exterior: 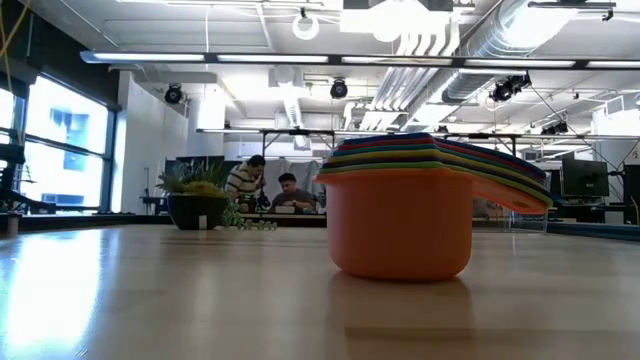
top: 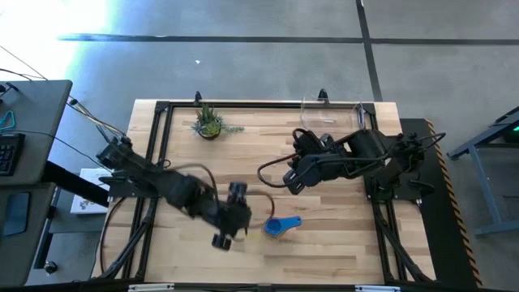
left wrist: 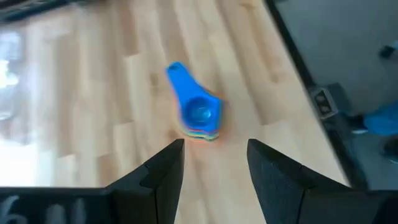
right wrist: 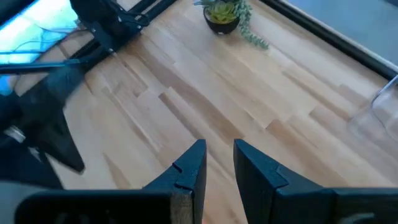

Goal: Nest measuring cups in basket
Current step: Put the stacked measuring cups into the transparent bin

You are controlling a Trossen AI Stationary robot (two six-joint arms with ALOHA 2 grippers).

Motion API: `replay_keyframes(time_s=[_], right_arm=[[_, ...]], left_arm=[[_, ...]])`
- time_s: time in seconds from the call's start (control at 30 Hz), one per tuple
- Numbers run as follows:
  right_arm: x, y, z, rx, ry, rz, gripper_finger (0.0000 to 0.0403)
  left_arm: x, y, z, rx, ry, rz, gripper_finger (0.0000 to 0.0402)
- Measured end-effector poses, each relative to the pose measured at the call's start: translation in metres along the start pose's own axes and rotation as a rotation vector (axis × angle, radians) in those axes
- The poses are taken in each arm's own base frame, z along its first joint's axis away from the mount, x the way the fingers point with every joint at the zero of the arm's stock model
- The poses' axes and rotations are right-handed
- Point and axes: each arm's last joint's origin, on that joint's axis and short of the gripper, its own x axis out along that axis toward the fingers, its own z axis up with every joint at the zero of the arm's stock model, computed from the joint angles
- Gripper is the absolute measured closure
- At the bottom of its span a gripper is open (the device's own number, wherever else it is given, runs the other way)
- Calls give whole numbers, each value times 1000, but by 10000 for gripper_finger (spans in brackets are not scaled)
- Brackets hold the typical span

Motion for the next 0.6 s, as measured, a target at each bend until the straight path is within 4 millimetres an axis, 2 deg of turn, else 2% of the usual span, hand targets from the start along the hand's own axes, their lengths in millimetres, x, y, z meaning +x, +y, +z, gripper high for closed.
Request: replay_keyframes(time_s=[0.33,0.6], right_arm=[[14,-21,24,-151,-6,-63,330],[3,-52,45,-196,-16,-58,330]], left_arm=[[-37,76,-8,-91,-13,127,234],[-59,134,-25,-214,-19,248,234]])
